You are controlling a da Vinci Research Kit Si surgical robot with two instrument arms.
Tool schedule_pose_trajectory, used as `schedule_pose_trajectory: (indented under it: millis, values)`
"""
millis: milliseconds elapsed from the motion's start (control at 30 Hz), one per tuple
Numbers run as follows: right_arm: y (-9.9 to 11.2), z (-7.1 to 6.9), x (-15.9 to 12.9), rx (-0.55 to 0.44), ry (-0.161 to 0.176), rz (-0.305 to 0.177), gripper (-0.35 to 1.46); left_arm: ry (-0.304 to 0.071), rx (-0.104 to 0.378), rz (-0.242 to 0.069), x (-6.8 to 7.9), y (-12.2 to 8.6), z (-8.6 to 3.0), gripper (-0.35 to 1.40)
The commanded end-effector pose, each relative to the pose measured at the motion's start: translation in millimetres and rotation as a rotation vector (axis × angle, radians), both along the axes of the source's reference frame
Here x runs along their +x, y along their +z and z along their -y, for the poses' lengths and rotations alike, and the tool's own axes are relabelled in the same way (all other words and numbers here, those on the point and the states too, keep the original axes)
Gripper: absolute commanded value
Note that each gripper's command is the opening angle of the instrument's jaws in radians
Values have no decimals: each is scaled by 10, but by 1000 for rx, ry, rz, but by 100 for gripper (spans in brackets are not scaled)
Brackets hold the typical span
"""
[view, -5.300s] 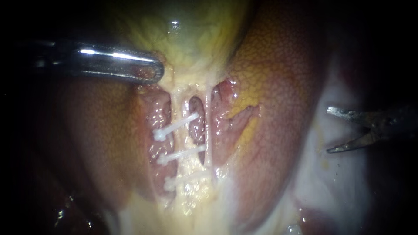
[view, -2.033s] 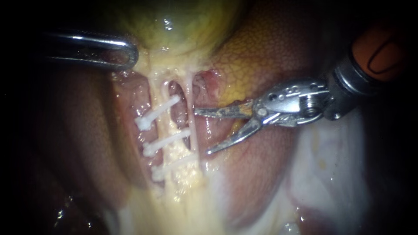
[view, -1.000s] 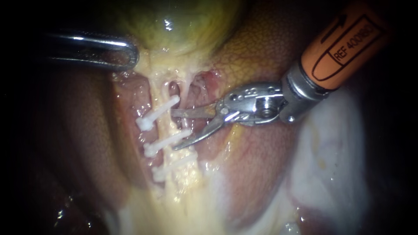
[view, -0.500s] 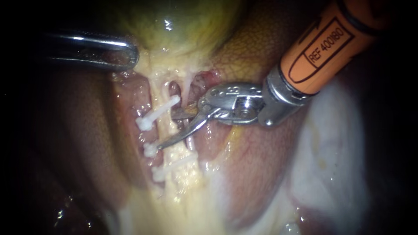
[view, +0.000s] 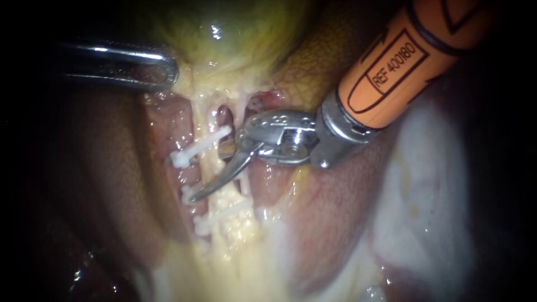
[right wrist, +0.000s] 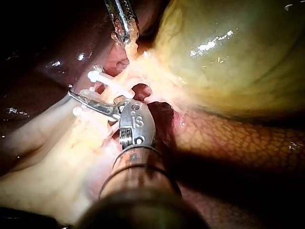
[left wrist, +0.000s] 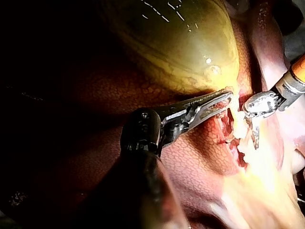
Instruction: Go to the cutting position left tube
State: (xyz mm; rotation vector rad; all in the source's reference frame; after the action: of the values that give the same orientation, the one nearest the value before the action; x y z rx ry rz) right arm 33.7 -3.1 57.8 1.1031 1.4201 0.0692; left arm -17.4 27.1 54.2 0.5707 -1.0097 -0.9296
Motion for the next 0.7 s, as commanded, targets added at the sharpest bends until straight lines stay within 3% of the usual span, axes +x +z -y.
schedule_pose_trajectory:
  millis: [33,200,367,500,700]
  values:
    - [-2,0,2,6,1,-12,101,0,0,0,0,0,0,-35]
    - [-11,3,8,41,-4,-54,99,0,0,0,0,1,-1,-35]
    - [-34,1,10,85,5,-100,99,0,0,0,0,1,0,-35]
    - [-50,-3,9,95,5,-106,97,0,0,0,1,1,0,-35]
    - [-53,-2,9,96,4,-107,99,0,0,0,1,1,0,-35]
